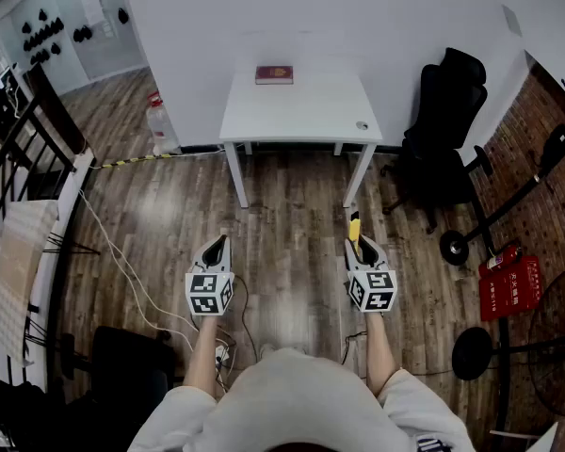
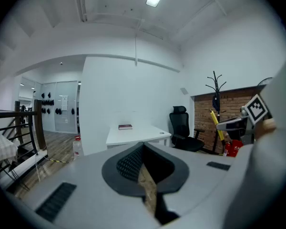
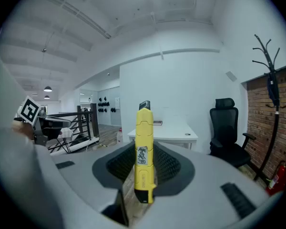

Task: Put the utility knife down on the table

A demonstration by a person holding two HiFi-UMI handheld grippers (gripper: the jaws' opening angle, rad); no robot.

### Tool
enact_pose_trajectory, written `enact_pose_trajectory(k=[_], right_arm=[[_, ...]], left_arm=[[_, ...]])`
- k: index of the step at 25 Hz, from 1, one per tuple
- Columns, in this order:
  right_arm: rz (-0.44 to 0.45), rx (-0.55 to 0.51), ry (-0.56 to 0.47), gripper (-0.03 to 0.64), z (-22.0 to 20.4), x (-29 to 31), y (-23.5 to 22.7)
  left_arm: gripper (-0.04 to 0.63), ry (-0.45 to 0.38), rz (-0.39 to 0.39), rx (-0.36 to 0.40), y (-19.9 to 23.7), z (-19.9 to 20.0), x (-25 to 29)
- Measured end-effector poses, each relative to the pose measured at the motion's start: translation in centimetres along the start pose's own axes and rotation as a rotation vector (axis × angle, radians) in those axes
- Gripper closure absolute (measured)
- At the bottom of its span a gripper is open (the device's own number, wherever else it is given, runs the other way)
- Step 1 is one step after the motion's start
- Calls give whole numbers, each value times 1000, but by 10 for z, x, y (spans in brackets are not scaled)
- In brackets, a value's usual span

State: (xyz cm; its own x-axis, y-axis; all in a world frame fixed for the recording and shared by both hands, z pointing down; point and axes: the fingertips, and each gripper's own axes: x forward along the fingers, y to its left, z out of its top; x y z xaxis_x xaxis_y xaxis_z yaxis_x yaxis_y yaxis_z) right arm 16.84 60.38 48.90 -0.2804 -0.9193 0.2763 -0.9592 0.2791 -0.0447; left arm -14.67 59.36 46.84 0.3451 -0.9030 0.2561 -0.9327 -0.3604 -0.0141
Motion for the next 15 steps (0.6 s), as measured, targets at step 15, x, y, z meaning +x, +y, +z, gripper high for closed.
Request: enact_pose_trajectory(k=[15], right_arm=[[23, -7, -5, 506, -3, 3, -27]], left_arm=[[589, 9, -14, 17, -40, 4, 24]])
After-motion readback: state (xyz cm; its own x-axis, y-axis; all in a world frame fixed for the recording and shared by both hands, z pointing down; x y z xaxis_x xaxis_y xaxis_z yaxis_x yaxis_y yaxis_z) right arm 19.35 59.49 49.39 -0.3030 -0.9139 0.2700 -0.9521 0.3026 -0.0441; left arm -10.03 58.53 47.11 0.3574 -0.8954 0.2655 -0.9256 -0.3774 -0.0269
